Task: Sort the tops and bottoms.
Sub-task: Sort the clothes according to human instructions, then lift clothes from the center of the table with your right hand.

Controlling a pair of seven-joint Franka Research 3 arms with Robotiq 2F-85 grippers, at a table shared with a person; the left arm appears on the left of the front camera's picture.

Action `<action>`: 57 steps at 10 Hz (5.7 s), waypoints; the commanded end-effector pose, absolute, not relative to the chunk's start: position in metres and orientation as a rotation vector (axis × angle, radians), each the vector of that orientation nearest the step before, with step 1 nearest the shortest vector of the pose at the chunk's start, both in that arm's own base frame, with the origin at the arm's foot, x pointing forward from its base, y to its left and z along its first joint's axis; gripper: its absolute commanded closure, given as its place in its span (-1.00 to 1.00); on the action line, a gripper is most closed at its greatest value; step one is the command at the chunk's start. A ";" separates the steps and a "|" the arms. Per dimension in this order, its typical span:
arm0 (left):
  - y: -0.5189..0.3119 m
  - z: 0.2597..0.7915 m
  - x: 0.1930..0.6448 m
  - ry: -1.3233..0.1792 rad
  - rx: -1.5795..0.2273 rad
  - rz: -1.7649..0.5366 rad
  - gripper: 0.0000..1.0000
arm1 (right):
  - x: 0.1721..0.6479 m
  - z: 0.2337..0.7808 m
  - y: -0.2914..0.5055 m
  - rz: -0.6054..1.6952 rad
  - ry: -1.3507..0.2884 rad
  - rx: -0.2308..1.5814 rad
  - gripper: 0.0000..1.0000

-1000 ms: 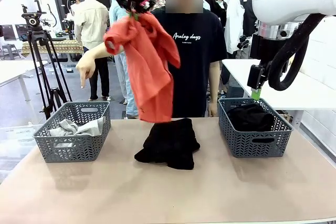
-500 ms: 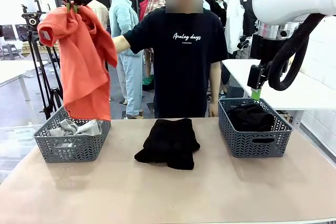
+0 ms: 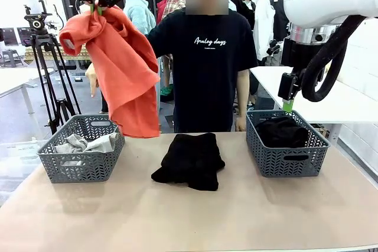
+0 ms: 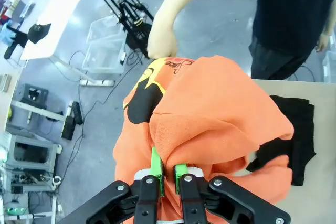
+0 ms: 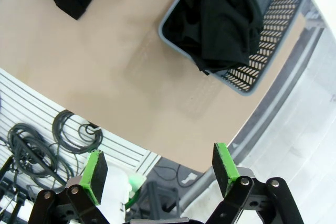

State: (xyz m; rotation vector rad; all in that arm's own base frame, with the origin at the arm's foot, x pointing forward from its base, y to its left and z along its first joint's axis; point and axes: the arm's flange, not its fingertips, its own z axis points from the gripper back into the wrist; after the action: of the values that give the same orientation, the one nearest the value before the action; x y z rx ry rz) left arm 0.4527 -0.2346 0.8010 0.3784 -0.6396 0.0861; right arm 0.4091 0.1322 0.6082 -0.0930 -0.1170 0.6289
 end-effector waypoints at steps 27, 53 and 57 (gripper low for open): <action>-0.038 0.486 0.632 -0.098 0.201 0.323 1.00 | 0.410 0.609 0.133 0.613 -0.109 -0.114 -1.00; -0.042 0.456 0.645 0.023 0.053 0.136 -1.00 | 0.410 0.609 0.133 0.613 -0.109 -0.114 -1.00; -0.042 0.456 0.645 0.023 0.053 0.136 -1.00 | 0.410 0.609 0.133 0.613 -0.109 -0.114 -1.00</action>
State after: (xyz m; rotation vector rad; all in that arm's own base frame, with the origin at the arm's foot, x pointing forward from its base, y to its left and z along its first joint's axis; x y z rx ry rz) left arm 0.6449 -0.0424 0.4559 0.0446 0.0251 0.1232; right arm 0.4094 0.1322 0.6083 -0.0928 -0.1168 0.6287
